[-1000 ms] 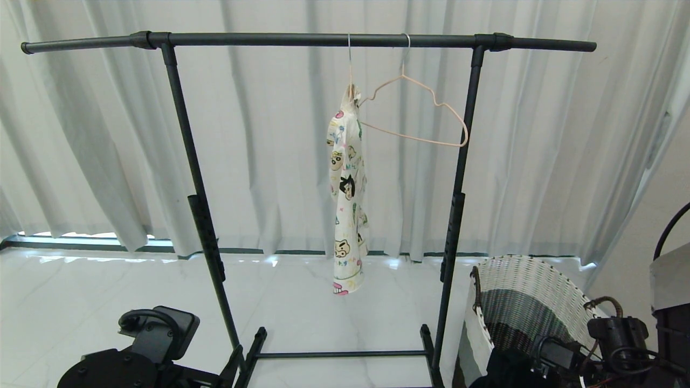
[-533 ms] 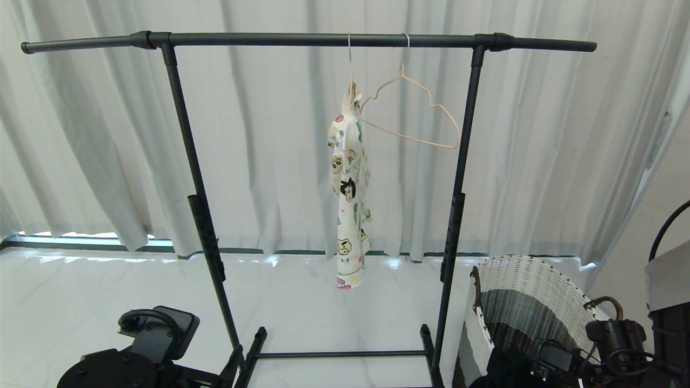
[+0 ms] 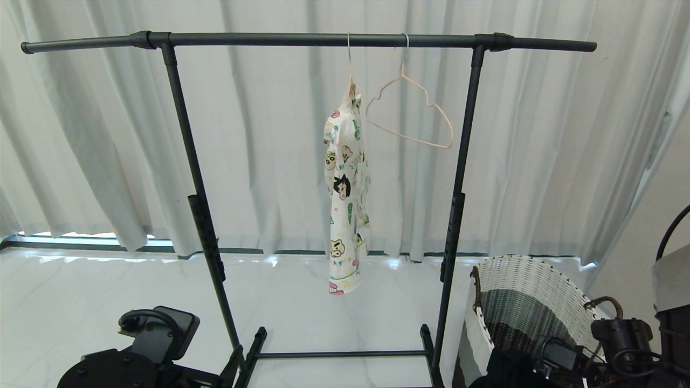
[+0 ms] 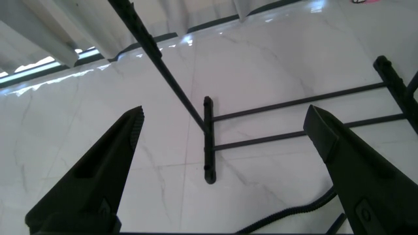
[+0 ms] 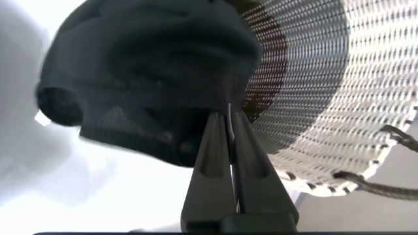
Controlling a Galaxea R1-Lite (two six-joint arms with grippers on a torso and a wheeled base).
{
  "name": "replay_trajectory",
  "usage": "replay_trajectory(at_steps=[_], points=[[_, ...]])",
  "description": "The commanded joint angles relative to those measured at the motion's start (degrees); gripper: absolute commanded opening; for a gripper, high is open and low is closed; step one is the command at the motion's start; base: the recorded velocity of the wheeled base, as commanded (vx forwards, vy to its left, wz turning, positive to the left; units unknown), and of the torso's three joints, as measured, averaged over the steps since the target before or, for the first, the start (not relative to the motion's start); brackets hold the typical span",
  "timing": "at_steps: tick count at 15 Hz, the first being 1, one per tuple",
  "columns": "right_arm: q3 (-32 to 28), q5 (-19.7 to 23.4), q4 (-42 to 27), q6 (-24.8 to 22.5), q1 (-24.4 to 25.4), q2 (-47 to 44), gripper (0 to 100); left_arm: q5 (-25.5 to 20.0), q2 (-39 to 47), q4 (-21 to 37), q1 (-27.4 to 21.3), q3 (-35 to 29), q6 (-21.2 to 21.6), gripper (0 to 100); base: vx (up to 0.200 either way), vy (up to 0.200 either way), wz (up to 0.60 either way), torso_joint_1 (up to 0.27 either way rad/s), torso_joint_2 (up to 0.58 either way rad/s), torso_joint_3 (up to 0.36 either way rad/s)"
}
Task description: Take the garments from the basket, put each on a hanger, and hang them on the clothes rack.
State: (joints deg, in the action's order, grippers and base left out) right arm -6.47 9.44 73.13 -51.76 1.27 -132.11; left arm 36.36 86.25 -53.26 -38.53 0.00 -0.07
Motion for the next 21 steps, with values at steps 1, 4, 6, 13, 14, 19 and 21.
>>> replay_trajectory(at_steps=[1,4,6,13,14,19,21], points=[[3.22,0.76,0.08,0.17,0.49,5.72,0,0.02,-0.03,-0.09,-0.23,0.00,-0.01,100,0.000,0.000,0.00,0.000,0.00,0.000],[5.24,1.02,0.08,2.10,0.58,12.93,0,-0.07,-0.03,-0.09,-2.33,0.00,-0.01,100,0.000,0.000,0.00,0.000,0.00,0.000],[4.89,0.94,-0.01,2.10,0.67,16.53,0,-0.15,-0.03,-0.18,-4.00,0.00,-0.01,100,0.000,0.000,0.00,0.000,0.00,0.000],[-17.96,0.94,-35.78,2.28,2.86,29.54,0,-0.07,-0.64,-0.44,-5.76,0.00,-0.01,100,0.000,0.000,0.00,0.000,0.00,0.000],[-24.02,1.29,-53.27,2.37,2.86,34.81,0,-0.07,-0.64,-0.44,-5.76,0.00,-0.01,100,0.000,0.000,0.00,0.000,0.00,0.000],[-43.71,3.40,-86.49,9.57,4.80,43.52,0,-0.24,-0.56,-0.44,-8.31,0.00,-0.01,100,0.000,0.000,0.00,0.000,0.00,0.000],[-51.97,3.31,-94.23,11.24,7.08,44.66,0,-0.24,-0.56,-0.44,-10.51,0.00,-0.01,100,0.000,0.000,0.00,0.000,0.00,0.000]])
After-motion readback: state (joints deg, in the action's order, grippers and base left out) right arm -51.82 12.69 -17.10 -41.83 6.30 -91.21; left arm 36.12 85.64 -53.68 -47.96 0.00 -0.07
